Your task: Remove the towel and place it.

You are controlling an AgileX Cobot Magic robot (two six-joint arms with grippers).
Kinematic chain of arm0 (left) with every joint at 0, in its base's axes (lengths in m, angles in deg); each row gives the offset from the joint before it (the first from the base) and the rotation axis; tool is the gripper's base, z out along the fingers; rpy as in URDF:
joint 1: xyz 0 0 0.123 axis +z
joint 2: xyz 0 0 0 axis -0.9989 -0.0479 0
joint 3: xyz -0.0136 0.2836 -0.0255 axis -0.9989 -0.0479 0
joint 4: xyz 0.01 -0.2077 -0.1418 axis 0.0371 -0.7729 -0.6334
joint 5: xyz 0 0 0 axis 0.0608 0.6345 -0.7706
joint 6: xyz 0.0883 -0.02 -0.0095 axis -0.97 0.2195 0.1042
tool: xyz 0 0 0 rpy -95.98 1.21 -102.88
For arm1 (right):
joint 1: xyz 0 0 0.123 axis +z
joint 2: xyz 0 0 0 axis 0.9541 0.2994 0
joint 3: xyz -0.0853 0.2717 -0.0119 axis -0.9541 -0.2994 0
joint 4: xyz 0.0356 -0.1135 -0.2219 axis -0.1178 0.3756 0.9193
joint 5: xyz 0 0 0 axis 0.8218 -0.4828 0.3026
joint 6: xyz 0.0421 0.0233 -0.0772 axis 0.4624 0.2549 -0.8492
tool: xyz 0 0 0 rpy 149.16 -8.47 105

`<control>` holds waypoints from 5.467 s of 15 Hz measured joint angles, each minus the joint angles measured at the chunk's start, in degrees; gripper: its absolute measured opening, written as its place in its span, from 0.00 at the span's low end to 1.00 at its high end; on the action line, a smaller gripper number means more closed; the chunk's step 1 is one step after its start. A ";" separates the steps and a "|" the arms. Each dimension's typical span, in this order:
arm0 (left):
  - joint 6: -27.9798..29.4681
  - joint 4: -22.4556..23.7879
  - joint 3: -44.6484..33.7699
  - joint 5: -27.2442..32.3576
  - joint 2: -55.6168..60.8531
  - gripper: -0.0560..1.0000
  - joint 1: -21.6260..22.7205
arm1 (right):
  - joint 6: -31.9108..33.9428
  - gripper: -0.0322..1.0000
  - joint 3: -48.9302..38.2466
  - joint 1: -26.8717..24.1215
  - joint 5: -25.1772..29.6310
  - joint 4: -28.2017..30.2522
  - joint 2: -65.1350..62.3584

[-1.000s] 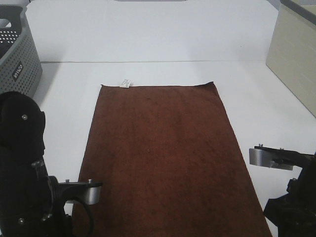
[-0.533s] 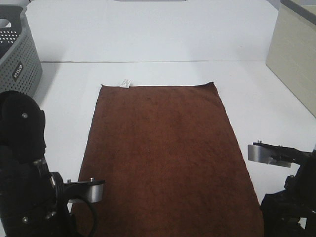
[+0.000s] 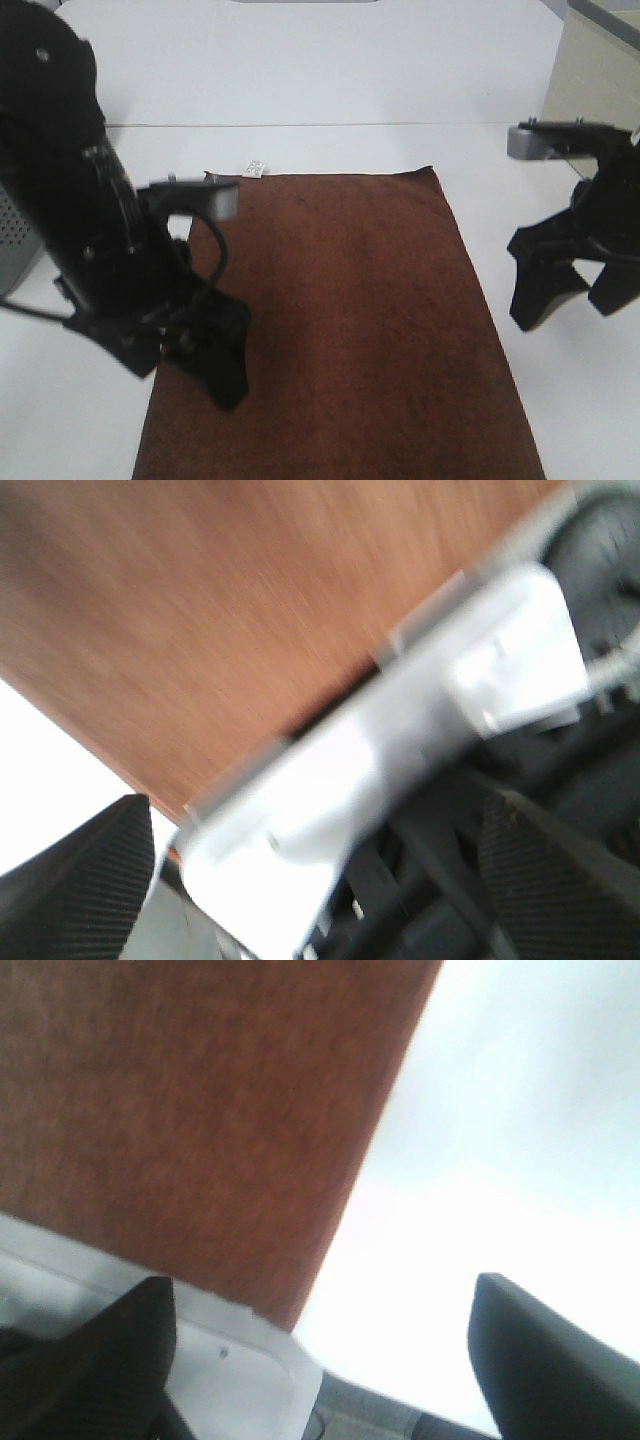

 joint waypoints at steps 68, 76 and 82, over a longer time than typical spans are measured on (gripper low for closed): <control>-3.67 11.17 68.64 -14.61 -49.56 0.05 18.62 | -11.86 0.04 66.23 -6.30 -18.62 -11.12 56.67; -3.67 13.35 69.79 -30.88 -49.56 0.05 18.62 | -11.86 0.04 72.31 -6.30 -27.79 -11.29 56.67; -3.67 14.55 69.79 -34.03 -49.56 0.05 18.62 | -11.86 0.04 72.36 -6.30 -31.68 -11.97 57.07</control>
